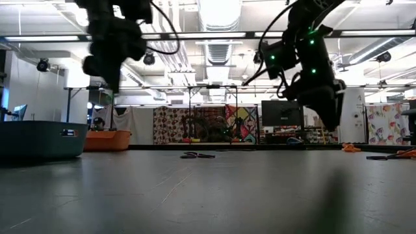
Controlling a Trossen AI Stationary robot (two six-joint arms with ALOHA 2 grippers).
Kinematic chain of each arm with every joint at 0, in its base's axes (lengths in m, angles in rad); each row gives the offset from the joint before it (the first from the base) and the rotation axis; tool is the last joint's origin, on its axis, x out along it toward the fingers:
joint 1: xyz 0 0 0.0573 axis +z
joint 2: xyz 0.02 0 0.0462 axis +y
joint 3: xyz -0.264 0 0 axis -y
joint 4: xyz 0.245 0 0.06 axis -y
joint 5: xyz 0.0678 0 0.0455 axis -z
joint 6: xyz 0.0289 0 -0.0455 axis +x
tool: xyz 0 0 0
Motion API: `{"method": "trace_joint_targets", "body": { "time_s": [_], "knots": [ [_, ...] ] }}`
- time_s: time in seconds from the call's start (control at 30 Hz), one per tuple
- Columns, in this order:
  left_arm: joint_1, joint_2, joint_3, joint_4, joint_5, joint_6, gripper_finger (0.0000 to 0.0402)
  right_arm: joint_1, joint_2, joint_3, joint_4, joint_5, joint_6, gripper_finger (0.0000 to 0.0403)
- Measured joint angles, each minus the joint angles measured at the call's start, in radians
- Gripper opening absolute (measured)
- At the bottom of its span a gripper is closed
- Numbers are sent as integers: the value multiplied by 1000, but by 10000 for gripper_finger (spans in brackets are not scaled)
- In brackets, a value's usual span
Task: Sort rubber bands into baskets
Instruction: Put the green rubber band into the blue bin
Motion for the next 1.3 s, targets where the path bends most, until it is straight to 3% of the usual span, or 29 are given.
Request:
{"method": "trace_joint_targets", "body": {
  "time_s": [0.13, 0.43, 0.63, 1.13, 1.3],
  "knots": [
    [-41, -67, -89, -53, -6, -77, 0, 0, -34, -3, -1, -63, 39, 238],
    [-48, -190, -302, -85, 22, -139, 0, -12, -135, 18, -74, -21, 230, 238],
    [-54, -243, -410, -52, 0, -99, 0, -13, -148, -28, -97, -12, 382, 238],
    [-54, -257, -570, 117, -104, -87, 0, -64, -129, -188, -73, -2, 619, 237],
    [-54, -256, -581, 116, -112, -90, 5, -97, -129, -264, -40, -69, 667, 236]
  ]
}}
